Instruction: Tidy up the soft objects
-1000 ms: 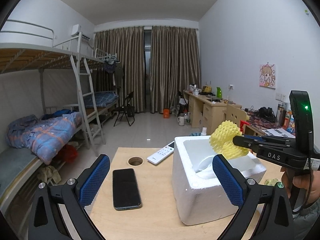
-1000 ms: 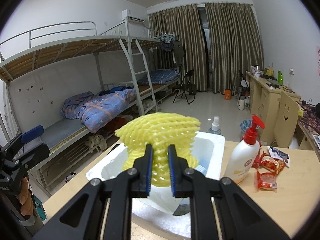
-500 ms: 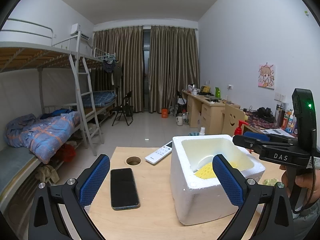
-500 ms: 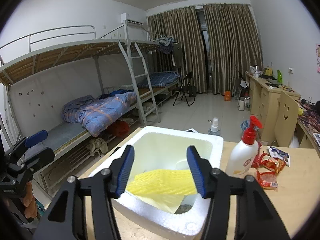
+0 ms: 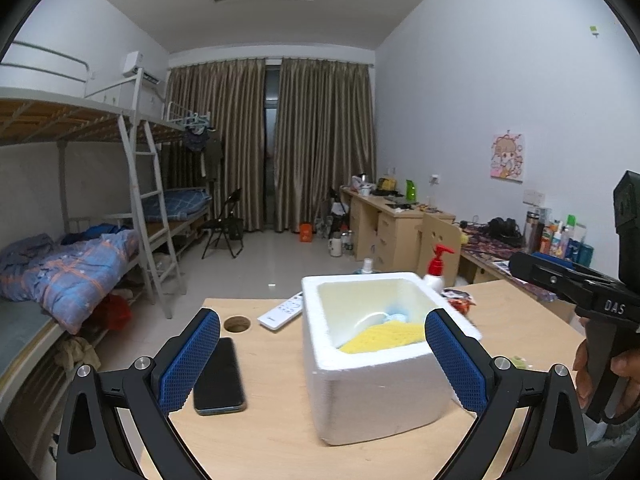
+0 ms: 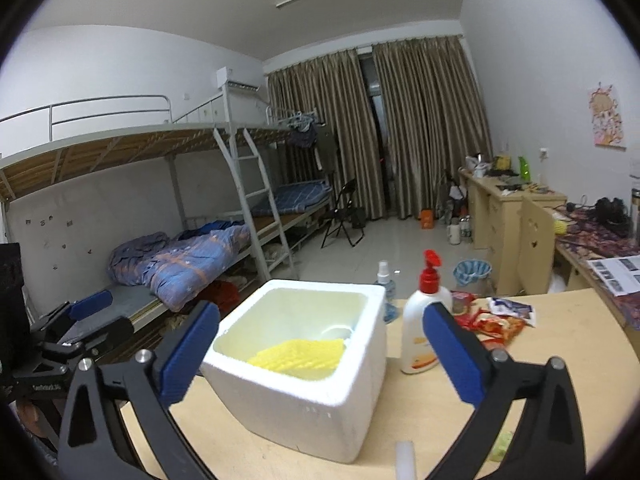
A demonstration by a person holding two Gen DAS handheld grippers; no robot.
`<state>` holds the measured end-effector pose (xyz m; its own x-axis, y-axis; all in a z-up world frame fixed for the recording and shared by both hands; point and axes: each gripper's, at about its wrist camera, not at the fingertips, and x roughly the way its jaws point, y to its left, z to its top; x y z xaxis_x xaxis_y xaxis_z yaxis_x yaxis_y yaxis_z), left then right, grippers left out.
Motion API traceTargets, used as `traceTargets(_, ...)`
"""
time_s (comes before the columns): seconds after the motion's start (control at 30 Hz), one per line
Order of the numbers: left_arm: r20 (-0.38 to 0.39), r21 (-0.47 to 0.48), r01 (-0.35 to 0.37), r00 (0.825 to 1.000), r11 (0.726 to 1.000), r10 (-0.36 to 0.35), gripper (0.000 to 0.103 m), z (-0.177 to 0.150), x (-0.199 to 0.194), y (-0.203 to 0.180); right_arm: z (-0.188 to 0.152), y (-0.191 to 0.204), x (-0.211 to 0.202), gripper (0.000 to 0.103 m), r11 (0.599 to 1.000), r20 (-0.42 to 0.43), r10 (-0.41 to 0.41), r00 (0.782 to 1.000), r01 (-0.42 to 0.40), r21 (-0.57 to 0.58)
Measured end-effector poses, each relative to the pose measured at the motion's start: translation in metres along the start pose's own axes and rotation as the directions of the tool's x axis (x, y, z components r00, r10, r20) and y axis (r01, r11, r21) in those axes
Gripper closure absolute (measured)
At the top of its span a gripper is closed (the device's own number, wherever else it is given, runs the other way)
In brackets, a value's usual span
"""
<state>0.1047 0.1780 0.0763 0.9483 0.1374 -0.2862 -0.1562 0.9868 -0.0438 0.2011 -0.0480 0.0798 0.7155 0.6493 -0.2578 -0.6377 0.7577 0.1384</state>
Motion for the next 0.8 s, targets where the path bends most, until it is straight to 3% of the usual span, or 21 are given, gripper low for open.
traceTargets(0.8, 0.056, 0.029, 0.113, 0.992, 0.993, -0.114, 0.001, -0.025, -0.091, -0.061, -0.042, 0.004, -0.116, 0.000, 0.991, 0.102, -0.126, 0.987, 0.130, -0.034)
